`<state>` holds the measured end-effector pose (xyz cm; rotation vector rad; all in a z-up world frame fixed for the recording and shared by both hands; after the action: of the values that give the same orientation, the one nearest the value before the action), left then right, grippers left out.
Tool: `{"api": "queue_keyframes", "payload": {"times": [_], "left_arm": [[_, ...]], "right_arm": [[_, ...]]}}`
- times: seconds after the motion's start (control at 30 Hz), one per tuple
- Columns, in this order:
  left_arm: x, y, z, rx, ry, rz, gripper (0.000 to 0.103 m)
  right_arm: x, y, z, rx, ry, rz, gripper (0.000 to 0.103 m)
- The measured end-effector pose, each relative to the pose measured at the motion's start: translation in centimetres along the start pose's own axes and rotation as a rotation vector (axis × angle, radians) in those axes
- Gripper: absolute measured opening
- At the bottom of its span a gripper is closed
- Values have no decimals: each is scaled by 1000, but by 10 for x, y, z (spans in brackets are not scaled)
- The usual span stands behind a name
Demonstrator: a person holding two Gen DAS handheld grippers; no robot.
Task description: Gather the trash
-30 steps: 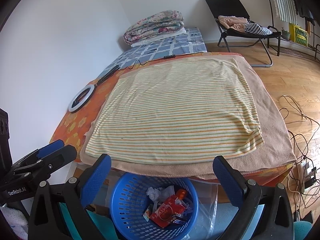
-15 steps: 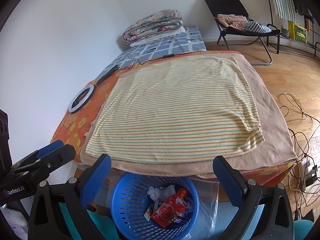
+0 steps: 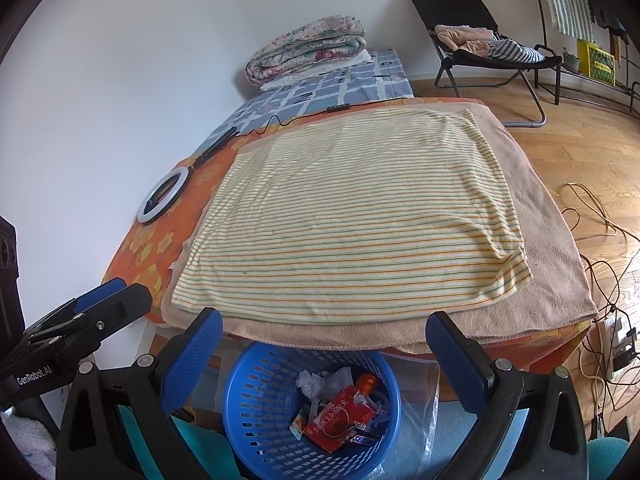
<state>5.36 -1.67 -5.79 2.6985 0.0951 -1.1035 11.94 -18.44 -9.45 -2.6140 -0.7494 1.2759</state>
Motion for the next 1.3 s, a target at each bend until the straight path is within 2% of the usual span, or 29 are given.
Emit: {"api": "queue_keyframes", "payload": {"times": [0.4,0.8,1.03,1.3], "left_arm": [[4,-12,-1,-42,-22,-28,102],[15,-12,2,12,-44,-83,102],[27,-17,8,-8,-78,-70,102],[32,-19,8,-7,-81,-74,102]], "right_arm": [[4,1,2,12,-12,-6,103],[7,3,3,19,-21,-8,103],[12,2,3,21,-30,-6,103],[18,2,4,26,-40,-5,103]]}}
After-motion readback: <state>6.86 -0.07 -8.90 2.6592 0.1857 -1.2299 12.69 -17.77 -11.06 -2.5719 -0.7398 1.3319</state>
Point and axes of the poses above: each gripper's, at about its wrist camera, not at the fingertips, and x roughly the way its jaws point, y to its right, z to its underside, the point moved 5 cm from there along x, roughly the way its jaws point, and after that the axes turned 1 degree about y, right-handed, at the moved point
